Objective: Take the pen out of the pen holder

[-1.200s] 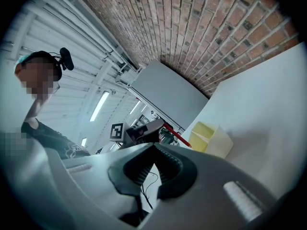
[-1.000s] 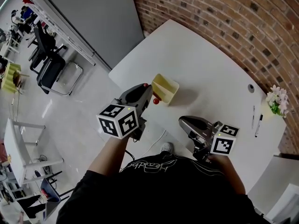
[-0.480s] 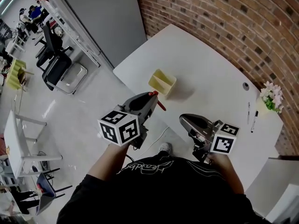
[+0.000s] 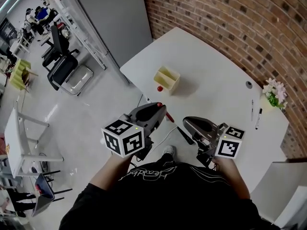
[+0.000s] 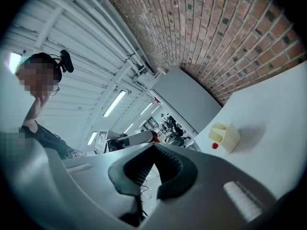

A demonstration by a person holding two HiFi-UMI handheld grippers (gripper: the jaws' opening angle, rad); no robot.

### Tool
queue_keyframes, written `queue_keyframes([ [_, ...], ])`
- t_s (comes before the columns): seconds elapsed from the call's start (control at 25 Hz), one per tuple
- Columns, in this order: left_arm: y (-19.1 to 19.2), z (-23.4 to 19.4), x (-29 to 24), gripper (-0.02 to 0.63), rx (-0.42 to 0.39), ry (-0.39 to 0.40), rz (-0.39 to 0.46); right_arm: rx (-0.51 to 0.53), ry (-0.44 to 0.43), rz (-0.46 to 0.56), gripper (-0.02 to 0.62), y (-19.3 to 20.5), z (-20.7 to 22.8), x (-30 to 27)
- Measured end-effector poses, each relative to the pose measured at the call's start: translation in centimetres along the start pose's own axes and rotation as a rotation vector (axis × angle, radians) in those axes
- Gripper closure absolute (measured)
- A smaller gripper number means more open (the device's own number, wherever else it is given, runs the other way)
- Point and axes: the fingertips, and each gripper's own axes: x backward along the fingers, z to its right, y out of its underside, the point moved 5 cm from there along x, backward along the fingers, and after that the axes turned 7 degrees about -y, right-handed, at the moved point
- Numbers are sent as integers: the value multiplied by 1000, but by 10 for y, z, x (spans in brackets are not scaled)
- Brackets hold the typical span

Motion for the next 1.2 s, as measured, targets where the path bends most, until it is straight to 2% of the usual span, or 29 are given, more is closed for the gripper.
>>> queue_keyframes([
  [0.48,33,58,34,540,-23,73,0,34,6,17,592,23,-46,36],
  [1.2,64,96,73,540,-24,75,36,80,-13,7,592,52,-92,68],
])
